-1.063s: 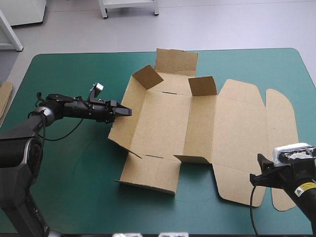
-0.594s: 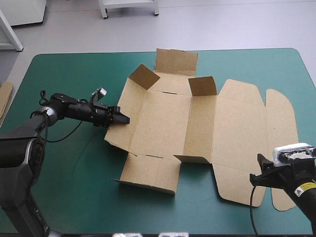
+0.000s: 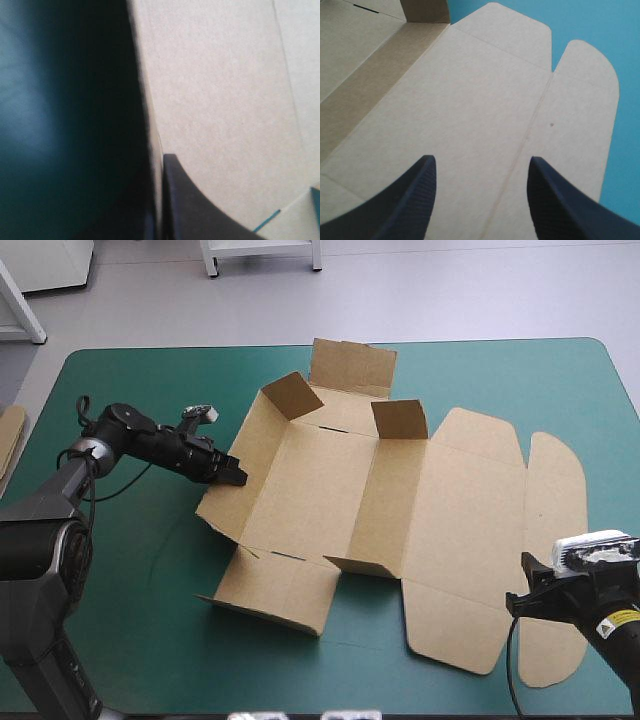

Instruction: Fold the box

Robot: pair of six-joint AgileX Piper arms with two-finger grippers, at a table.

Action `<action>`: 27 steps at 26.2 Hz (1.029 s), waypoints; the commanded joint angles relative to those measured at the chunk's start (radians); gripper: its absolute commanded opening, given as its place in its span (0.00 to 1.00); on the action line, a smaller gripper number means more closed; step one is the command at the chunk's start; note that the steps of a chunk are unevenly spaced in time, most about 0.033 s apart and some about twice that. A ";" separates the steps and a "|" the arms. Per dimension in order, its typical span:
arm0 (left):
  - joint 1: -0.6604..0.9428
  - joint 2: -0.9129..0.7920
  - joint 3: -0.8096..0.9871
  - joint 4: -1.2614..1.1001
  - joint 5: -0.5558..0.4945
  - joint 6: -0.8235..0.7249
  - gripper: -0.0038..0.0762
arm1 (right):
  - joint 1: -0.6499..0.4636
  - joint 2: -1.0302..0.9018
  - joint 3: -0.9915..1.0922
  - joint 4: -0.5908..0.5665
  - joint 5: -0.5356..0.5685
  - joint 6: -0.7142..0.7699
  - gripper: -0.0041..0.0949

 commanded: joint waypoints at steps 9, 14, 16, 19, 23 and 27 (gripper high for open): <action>-0.208 -0.051 -0.464 0.404 -0.164 0.515 0.04 | 0.001 0.012 -0.036 0.002 -0.062 -0.005 0.56; -0.302 -0.051 -0.489 0.410 -0.216 0.622 0.04 | 0.001 0.012 -0.036 0.017 -0.091 -0.005 0.56; -0.333 -0.056 -0.489 0.432 -0.233 0.639 0.04 | 0.001 0.013 -0.036 0.017 -0.102 -0.005 0.56; -0.388 -0.068 -0.489 0.520 -0.272 0.625 0.04 | 0.001 0.021 -0.036 0.017 -0.101 0.005 0.56; -0.479 -0.099 -0.486 0.691 -0.320 0.518 0.04 | 0.001 0.047 -0.036 0.017 -0.081 0.085 0.56; -0.568 -0.141 -0.483 0.844 -0.324 0.383 0.04 | 0.001 0.079 -0.036 0.012 -0.090 0.085 0.56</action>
